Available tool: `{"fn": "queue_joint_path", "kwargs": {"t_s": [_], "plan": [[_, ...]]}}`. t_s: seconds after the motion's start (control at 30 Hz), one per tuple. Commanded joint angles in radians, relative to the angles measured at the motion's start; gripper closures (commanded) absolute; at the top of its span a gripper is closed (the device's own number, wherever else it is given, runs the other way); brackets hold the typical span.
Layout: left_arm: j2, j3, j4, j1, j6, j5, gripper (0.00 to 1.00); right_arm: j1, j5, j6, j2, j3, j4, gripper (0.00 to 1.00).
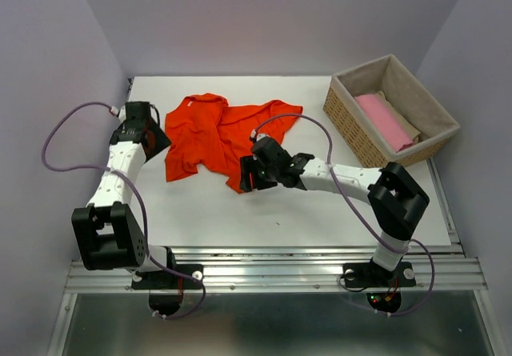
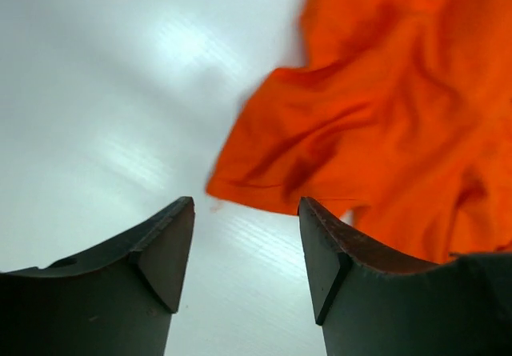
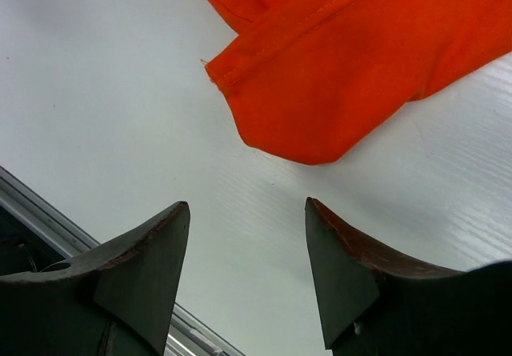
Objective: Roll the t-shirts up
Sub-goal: Pick up the T-shirt from the center of the board.
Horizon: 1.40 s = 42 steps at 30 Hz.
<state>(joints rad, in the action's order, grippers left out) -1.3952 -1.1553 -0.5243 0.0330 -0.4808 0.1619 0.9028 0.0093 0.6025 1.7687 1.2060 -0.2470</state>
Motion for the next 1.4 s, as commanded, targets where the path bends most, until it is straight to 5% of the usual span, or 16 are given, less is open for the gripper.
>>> {"fn": "queue_joint_path", "kwargs": {"t_s": [0.0,0.27,0.6,0.73,0.8,0.87,1.37], "plan": [[0.007,0.175,0.102,0.096,-0.064,-0.109,0.34,0.004,0.014,-0.02,0.002,0.056,0.005,0.35],[-0.099,0.292,0.227,0.146,-0.077,-0.205,0.21,0.004,0.018,-0.015,-0.028,0.026,0.005,0.35],[-0.203,0.304,0.331,0.139,-0.107,-0.245,0.26,0.004,0.004,-0.013,-0.028,0.03,0.006,0.34],[-0.273,0.263,0.342,0.116,-0.125,-0.252,0.4,0.004,0.011,-0.013,-0.02,0.038,0.006,0.34],[-0.287,0.238,0.342,0.097,-0.13,-0.252,0.63,0.004,0.02,-0.017,-0.008,0.046,0.006,0.33],[-0.281,0.22,0.333,0.085,-0.128,-0.257,1.0,0.004,0.04,-0.03,0.008,0.081,-0.009,0.33],[-0.027,0.144,0.236,0.085,-0.111,-0.248,1.0,0.085,0.202,-0.224,0.293,0.458,-0.207,0.28]]}}
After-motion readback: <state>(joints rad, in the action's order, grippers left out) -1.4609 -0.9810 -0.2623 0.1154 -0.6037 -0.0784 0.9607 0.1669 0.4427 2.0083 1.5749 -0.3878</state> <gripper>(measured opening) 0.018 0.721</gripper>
